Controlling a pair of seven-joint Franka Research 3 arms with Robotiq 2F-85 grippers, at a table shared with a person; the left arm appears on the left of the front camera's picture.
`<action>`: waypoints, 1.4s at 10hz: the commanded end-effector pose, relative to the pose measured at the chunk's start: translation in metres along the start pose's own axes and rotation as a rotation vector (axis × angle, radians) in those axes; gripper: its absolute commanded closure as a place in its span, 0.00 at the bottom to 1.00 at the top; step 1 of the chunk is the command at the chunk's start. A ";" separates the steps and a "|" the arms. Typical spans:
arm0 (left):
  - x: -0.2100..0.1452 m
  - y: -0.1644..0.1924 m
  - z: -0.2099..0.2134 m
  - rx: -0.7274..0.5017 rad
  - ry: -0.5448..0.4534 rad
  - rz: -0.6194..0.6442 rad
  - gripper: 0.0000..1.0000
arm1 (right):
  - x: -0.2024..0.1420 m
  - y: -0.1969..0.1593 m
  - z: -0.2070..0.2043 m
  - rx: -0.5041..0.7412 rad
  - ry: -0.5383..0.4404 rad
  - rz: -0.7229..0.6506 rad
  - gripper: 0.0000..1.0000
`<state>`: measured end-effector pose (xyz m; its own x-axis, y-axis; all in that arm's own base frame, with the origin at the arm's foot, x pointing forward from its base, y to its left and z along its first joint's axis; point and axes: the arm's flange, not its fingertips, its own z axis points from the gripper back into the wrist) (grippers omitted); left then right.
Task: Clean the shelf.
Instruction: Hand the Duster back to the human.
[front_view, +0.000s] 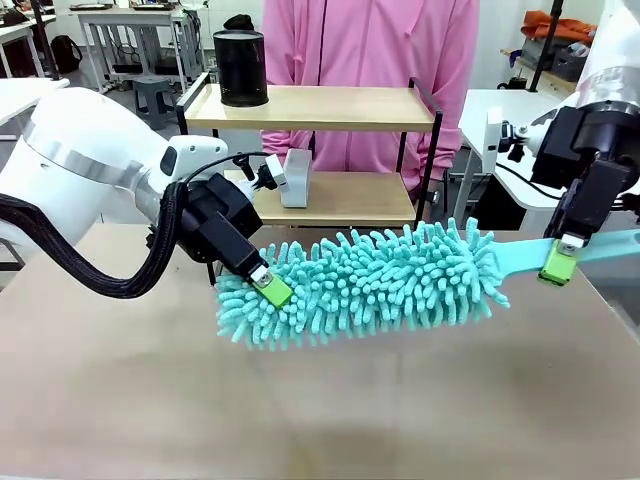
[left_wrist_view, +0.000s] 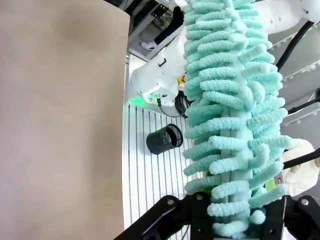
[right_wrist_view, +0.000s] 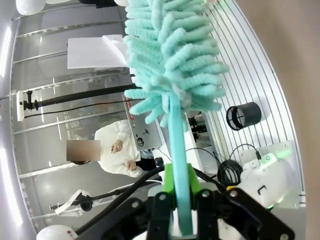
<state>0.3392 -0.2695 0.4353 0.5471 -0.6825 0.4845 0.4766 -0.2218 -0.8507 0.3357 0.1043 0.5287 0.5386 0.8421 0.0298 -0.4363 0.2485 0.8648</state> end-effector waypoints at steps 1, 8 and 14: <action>-0.005 0.000 -0.004 0.002 0.028 -0.011 1.00 | -0.002 0.000 -0.004 0.001 -0.034 0.017 0.89; -0.007 -0.002 0.003 0.017 0.019 -0.030 1.00 | -0.007 -0.002 -0.001 0.014 -0.087 0.008 0.00; -0.016 -0.007 0.014 0.040 0.030 -0.038 1.00 | -0.087 -0.044 0.034 0.027 -1.150 -0.235 0.00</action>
<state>0.3390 -0.2587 0.4323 0.5084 -0.7180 0.4755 0.5065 -0.1972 -0.8394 0.3507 -0.0052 0.5152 0.9607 0.0970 0.2602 -0.2776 0.3039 0.9114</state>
